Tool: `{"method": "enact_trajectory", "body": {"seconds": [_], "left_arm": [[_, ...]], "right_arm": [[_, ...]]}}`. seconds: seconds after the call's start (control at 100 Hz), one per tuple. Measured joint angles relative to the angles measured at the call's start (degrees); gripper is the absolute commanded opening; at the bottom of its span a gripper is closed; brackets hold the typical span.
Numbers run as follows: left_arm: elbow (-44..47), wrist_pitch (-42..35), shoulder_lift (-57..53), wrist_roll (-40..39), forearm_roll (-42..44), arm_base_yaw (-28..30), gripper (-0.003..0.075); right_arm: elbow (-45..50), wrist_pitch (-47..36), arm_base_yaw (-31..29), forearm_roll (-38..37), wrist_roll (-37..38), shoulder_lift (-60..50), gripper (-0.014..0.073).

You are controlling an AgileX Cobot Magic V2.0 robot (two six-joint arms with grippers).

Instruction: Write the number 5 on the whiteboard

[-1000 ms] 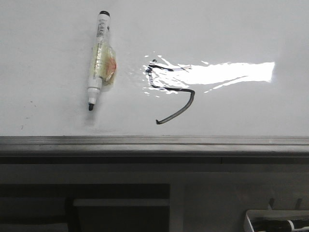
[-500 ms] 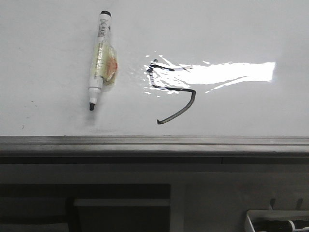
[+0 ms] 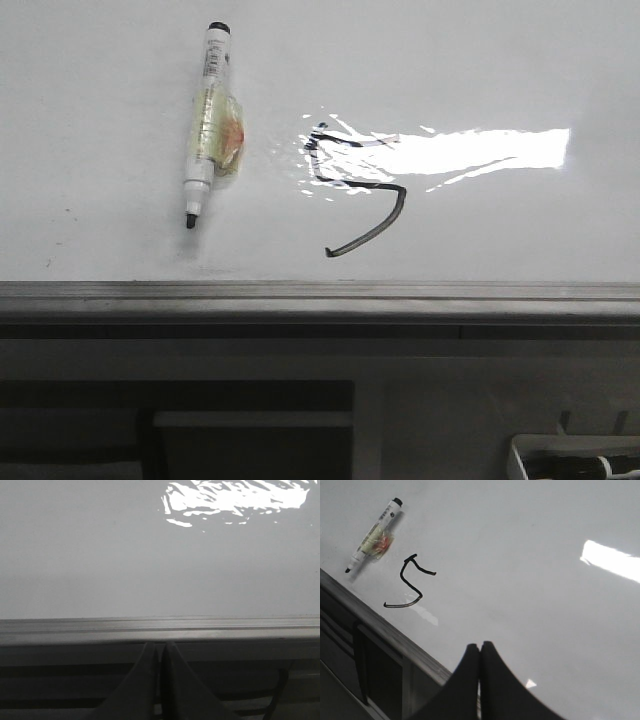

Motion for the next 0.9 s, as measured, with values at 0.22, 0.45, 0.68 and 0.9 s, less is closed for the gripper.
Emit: {"method": "enact_trajectory", "body": {"seconds": [0.22, 0.45, 0.68, 0.9], "left_arm": [[0.0, 0.0, 0.0, 0.0, -0.79, 0.0, -0.002], [0.0, 0.0, 0.0, 0.0, -0.84, 0.0, -0.002], [0.0, 0.0, 0.0, 0.0, -0.93, 0.0, -0.002], [0.0, 0.0, 0.0, 0.0, -0.93, 0.0, -0.002]], "right_arm": [[0.0, 0.0, 0.0, 0.0, 0.12, 0.0, -0.0061], [0.0, 0.0, 0.0, 0.0, 0.12, 0.0, -0.0061], [0.0, 0.0, 0.0, 0.0, 0.12, 0.0, -0.0061], [0.1, 0.07, 0.0, 0.0, 0.12, 0.0, -0.0061]]}}
